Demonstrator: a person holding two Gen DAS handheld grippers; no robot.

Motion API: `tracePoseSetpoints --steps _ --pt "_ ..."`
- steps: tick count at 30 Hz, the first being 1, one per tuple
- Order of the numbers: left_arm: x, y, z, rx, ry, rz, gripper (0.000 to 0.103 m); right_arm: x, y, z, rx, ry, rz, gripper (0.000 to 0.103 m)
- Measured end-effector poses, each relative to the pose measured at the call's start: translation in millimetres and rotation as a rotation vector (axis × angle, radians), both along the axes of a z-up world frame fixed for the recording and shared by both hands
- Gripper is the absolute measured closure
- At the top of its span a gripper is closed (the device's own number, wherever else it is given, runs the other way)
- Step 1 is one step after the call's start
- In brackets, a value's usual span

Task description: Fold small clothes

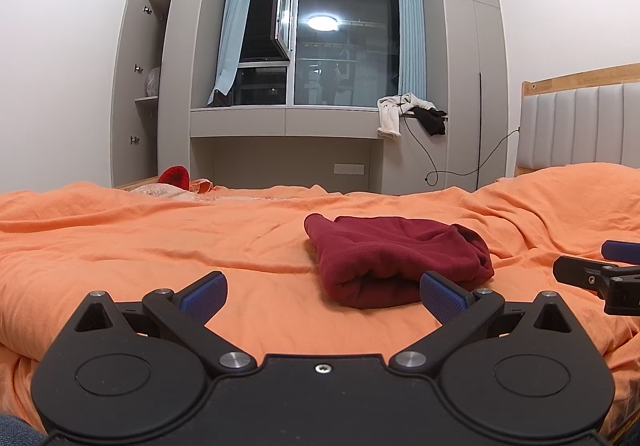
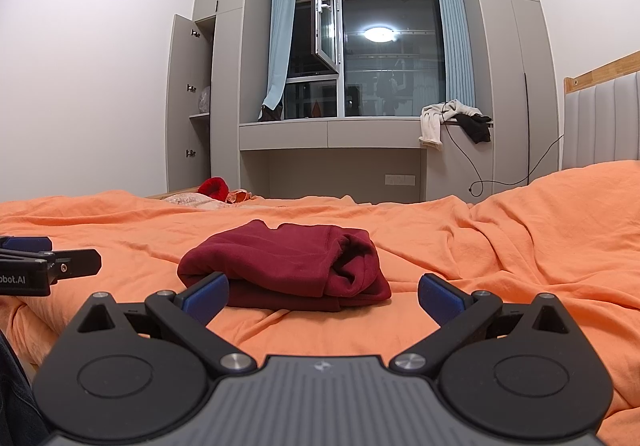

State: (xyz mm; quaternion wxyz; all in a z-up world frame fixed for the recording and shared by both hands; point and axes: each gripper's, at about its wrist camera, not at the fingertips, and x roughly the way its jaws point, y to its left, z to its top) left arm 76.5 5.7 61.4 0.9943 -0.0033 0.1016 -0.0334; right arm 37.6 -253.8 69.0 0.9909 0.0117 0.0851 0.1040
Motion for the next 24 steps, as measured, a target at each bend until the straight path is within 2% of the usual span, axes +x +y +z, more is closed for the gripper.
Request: tracePoseSetpoints --steps 11,24 --pt "-3.3 -1.4 -0.3 0.031 0.003 0.012 0.001 -1.7 -2.0 0.5 -0.004 0.001 0.003 0.000" --pt "-6.0 0.6 1.3 0.029 0.008 0.022 0.001 -2.5 -2.2 1.2 -0.005 0.003 0.003 0.000"
